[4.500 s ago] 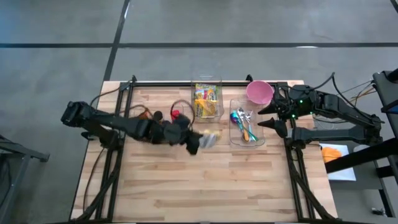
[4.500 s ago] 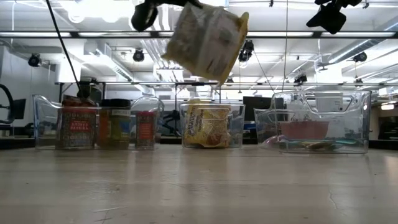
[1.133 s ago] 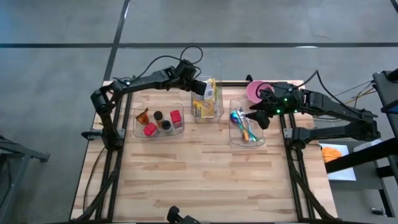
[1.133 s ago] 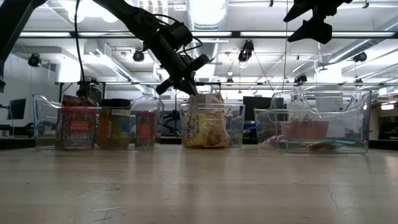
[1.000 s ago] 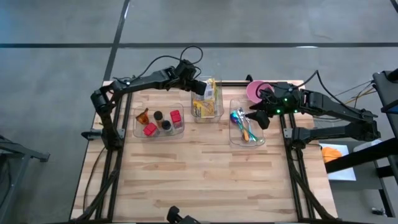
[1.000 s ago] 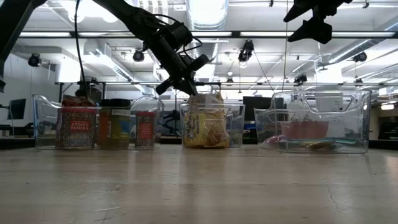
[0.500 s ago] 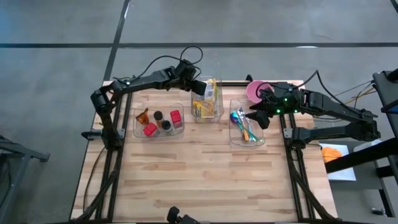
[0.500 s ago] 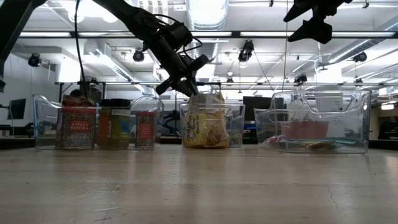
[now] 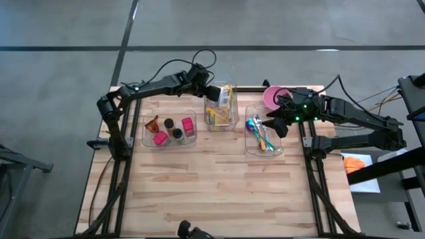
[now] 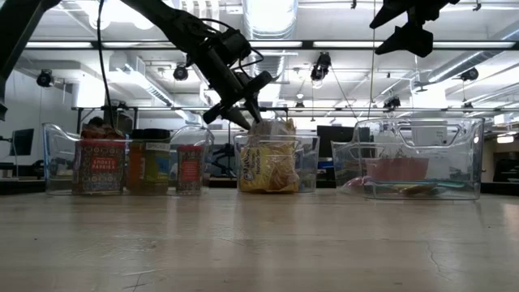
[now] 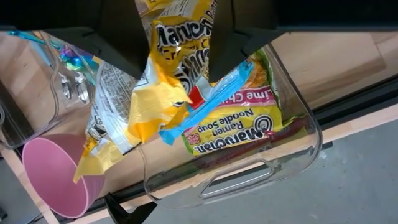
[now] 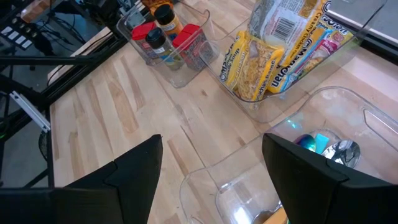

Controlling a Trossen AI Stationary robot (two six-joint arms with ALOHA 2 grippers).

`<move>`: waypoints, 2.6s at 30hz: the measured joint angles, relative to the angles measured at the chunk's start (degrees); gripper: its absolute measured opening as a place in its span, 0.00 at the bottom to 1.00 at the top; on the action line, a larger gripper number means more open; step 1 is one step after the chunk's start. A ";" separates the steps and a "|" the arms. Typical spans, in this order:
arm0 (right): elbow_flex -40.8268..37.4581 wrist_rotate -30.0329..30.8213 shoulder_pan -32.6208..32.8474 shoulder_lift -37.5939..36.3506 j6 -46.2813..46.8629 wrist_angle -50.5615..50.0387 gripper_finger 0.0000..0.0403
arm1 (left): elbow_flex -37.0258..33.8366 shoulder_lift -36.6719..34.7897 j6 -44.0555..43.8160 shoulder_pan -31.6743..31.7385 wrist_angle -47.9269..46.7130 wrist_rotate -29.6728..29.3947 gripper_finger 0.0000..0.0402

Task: Pick & Place Food Item
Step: Put the yellow noodle pack into the middle transparent bin, then return to Home Position

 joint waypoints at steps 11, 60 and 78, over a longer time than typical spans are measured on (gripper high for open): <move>0.00 -0.14 0.02 0.00 -0.02 -0.02 0.67 | 0.31 -0.07 -2.42 0.22 -0.48 0.02 0.53; 0.02 -2.13 -1.91 -7.33 -0.98 2.60 0.67 | -2.52 -27.25 8.42 -19.76 -2.45 -6.25 0.53; -4.53 -15.66 -13.07 -16.13 -5.25 2.19 0.67 | -37.24 -53.76 -3.70 -37.95 21.92 -21.26 0.53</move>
